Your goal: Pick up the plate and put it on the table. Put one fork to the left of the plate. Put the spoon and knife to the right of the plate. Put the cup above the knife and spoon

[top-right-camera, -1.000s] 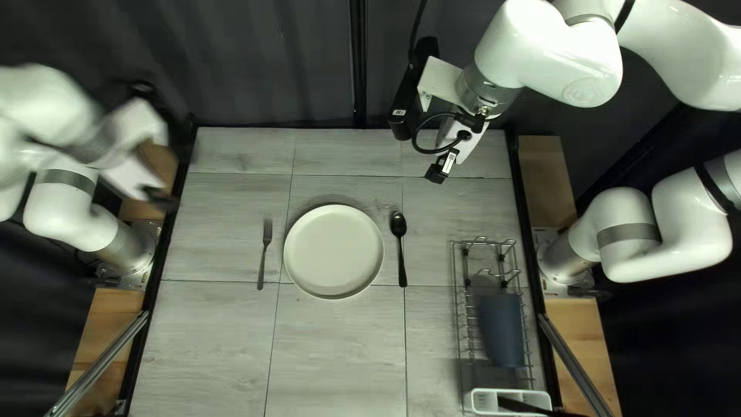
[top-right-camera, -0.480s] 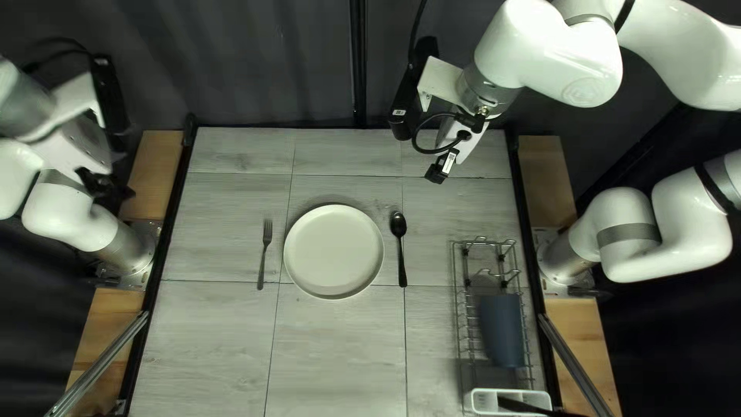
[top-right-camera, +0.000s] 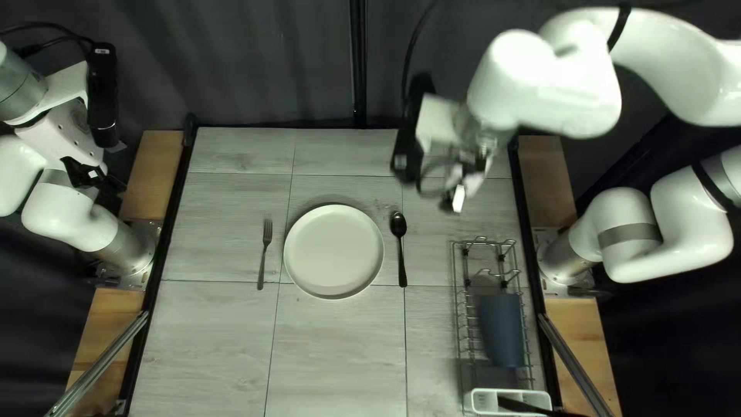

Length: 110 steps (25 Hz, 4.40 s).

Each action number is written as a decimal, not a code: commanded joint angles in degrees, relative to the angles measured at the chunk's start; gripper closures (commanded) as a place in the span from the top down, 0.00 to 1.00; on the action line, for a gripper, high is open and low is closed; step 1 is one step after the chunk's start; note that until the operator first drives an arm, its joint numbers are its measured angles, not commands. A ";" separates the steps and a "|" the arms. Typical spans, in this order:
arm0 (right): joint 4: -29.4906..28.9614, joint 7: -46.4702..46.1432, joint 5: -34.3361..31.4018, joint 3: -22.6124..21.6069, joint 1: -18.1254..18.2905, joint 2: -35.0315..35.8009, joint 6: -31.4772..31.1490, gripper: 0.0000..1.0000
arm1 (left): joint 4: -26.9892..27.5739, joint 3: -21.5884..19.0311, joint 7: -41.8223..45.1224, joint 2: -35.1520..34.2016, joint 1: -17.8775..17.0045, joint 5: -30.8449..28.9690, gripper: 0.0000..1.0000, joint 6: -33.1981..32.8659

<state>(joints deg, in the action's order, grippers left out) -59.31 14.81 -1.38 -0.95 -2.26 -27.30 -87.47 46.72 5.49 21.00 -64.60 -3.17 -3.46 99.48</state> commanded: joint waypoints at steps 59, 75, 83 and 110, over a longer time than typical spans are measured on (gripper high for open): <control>-4.63 33.66 25.33 -29.85 -18.93 39.86 -1.61 1.00 | 0.00 0.00 0.00 0.00 0.00 0.00 1.00 0.00; -5.00 33.77 25.57 -29.57 -18.29 39.12 -4.04 0.00 | 0.00 0.00 0.00 0.00 0.00 0.00 1.00 0.00; -15.13 39.41 25.61 -28.42 -16.77 39.73 -16.28 0.00 | 0.00 0.00 0.00 0.00 0.00 0.00 1.00 0.00; -25.36 30.60 19.05 -21.97 -7.90 32.79 -21.63 0.00 | 0.00 0.00 0.00 0.00 0.00 0.00 1.00 0.00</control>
<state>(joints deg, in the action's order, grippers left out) -84.67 45.44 17.70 -22.94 -10.18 5.48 -109.15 46.72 5.49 21.00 -64.60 -3.17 -3.46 99.48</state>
